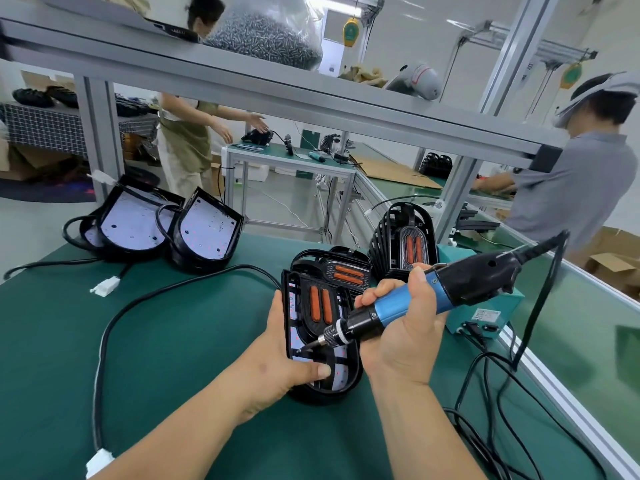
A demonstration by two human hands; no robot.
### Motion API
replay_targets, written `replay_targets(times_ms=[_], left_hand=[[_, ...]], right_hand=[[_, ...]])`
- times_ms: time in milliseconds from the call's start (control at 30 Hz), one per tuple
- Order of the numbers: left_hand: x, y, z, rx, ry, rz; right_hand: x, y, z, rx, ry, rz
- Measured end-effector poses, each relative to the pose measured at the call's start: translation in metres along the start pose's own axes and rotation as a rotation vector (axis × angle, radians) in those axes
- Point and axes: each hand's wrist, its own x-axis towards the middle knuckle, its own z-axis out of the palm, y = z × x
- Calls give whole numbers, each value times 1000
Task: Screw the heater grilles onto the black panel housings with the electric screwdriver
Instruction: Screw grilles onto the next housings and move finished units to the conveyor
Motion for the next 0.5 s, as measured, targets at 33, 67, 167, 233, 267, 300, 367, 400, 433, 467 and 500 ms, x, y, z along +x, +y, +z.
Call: replay_targets(times_ms=[33, 67, 167, 233, 267, 300, 367, 400, 433, 467, 500], left_hand=[[0, 0, 0, -1, 3, -7], [0, 0, 0, -1, 3, -11], [-1, 1, 1, 6, -1, -17], [-1, 1, 2, 9, 0, -13], [-1, 2, 2, 8, 1, -10], [-2, 2, 2, 8, 2, -9], [-2, 2, 2, 10, 3, -10], [-2, 2, 2, 10, 4, -9], [-2, 2, 2, 10, 4, -8], [-2, 2, 2, 14, 4, -6], [-3, 3, 2, 17, 4, -3]], right_hand=[[0, 0, -1, 0, -1, -1], [0, -1, -1, -4, 0, -4], [0, -2, -3, -1, 7, -5], [0, -1, -3, 8, 9, 2], [0, -1, -3, 8, 10, 2], [0, -1, -3, 6, 12, -1], [0, -2, -3, 2, 15, -6], [1, -2, -3, 1, 15, -7], [1, -2, -3, 1, 16, -9], [0, -2, -3, 0, 17, -10], [1, -2, -3, 0, 19, -11]])
